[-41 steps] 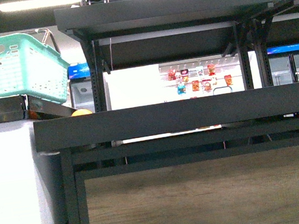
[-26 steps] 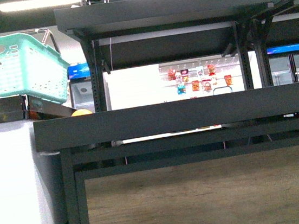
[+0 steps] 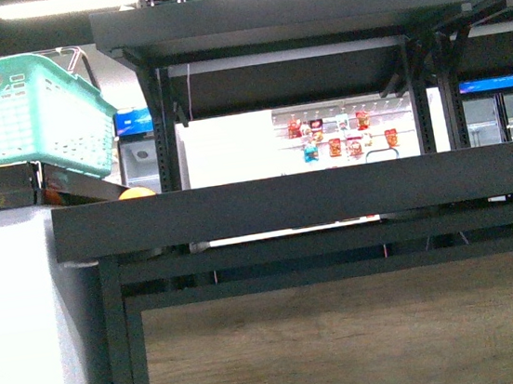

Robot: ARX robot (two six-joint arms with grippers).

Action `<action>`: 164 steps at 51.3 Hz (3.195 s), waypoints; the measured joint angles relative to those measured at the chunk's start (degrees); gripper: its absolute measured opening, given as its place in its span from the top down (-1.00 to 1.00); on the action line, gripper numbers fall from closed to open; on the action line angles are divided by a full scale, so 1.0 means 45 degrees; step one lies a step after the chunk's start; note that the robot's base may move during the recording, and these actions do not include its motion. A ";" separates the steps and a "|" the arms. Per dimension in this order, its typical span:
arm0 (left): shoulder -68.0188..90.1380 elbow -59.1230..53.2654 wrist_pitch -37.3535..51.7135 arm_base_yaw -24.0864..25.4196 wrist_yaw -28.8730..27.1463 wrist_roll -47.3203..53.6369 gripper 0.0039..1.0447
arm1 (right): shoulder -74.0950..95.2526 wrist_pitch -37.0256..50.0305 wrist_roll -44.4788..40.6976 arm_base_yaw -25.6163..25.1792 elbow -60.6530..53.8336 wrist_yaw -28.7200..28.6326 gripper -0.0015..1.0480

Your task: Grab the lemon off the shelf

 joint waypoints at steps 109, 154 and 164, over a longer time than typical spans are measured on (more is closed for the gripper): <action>0.0000 0.0000 0.0000 -0.0005 0.0000 0.0005 -0.85 | 0.0005 0.0000 0.0000 0.0000 0.0000 0.0029 -0.86; 0.0000 0.0000 0.0000 -0.0005 -0.0005 0.0005 -0.85 | -0.0005 0.0000 0.0010 0.0000 0.0000 0.0034 -0.86; 0.0000 0.0000 0.0000 -0.0005 0.0000 0.0005 -0.85 | -0.0005 0.0000 0.0015 0.0000 0.0000 0.0039 -0.86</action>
